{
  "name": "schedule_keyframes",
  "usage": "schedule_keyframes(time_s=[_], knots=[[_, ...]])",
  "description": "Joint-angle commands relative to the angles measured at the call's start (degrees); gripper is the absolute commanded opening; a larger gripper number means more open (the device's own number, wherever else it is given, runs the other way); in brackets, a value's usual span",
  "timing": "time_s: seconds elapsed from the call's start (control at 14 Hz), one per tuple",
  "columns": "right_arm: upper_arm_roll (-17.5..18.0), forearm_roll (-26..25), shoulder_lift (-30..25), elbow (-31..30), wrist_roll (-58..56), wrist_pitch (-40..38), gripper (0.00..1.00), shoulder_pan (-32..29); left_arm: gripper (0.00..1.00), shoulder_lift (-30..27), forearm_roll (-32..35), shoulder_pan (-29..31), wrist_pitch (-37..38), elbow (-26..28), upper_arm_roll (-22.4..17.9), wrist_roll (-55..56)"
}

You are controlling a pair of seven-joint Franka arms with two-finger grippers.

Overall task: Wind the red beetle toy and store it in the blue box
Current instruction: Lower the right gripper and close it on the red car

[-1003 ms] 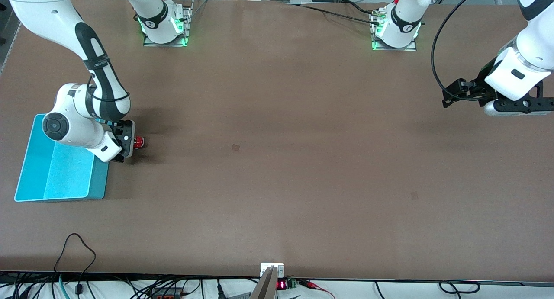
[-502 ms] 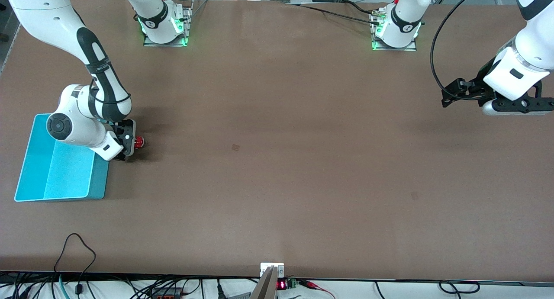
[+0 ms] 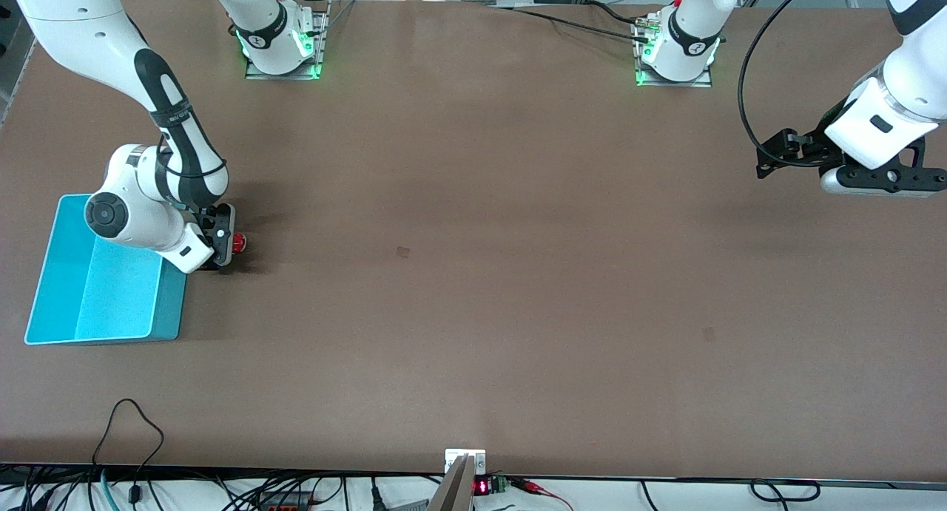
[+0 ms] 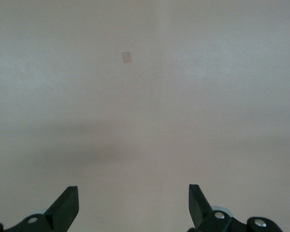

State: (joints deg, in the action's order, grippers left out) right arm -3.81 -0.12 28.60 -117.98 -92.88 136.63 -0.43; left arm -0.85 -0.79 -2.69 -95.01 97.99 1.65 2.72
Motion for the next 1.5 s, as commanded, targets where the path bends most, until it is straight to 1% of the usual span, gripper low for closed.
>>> schedule_keyframes(time_s=[0.0, 0.21, 0.43, 0.57, 0.64, 0.72, 0.93, 1.0, 1.07, 1.15, 1.29, 1.43], knots=[[0.4, -0.1, -1.7, -0.9, -0.5, 0.3, 0.26, 0.2, 1.00, -0.8, -0.4, 0.2, 0.9, 0.0, -0.2, -2.0], [0.5, 1.4, -3.9, -0.7, 0.7, 0.2, 0.26, 1.0, 1.00, -0.8, -0.4, 0.3, 0.9, 0.0, -0.2, -2.0], [0.5, 7.2, -7.2, -0.5, 5.8, 0.5, 0.26, 1.2, 1.00, -0.8, -0.4, 0.3, 0.9, 0.0, -0.2, -2.0], [0.5, 10.0, -10.4, -0.4, 13.5, 0.6, 0.20, 1.3, 1.00, -0.7, -0.4, 0.3, 0.9, 0.0, -0.3, -2.0], [0.5, 10.1, -11.6, 0.3, 19.5, 0.7, 0.18, 1.3, 1.00, -0.7, -0.4, 0.3, 0.9, 0.0, -0.3, -2.0], [0.5, 10.1, -11.8, 1.3, 25.3, 2.7, 0.18, 1.3, 1.00, -0.7, -0.4, 0.3, 0.9, 0.0, -0.3, -2.0], [0.4, 11.0, -12.2, 2.1, 35.3, 9.8, 0.15, 1.1, 1.00, -0.7, -0.4, 0.2, 0.9, 0.0, 0.2, -1.8], [0.4, 10.8, -12.2, 2.2, 38.1, 10.2, 0.14, 1.0, 1.00, -0.7, -0.4, 0.2, 0.9, -0.1, 0.2, -1.8], [0.4, 10.8, -12.2, 2.9, 39.8, 10.3, 0.09, 0.6, 1.00, -0.7, -0.4, 0.3, 0.9, 0.0, 0.2, -1.8], [0.4, 10.8, -12.2, 4.0, 43.1, 10.3, 0.08, 0.3, 1.00, -0.7, -0.4, 0.2, 0.9, -0.1, 0.2, -1.8], [0.1, 10.8, -13.0, 4.2, 51.8, 9.1, 0.08, -1.1, 1.00, -0.7, -0.4, 0.3, 0.9, 0.0, 0.2, -1.8], [0.0, 10.8, -13.0, 4.3, 56.2, 6.0, 0.07, -3.4, 1.00, -0.7, -0.3, 0.2, 0.9, 0.0, 0.1, -1.8]])
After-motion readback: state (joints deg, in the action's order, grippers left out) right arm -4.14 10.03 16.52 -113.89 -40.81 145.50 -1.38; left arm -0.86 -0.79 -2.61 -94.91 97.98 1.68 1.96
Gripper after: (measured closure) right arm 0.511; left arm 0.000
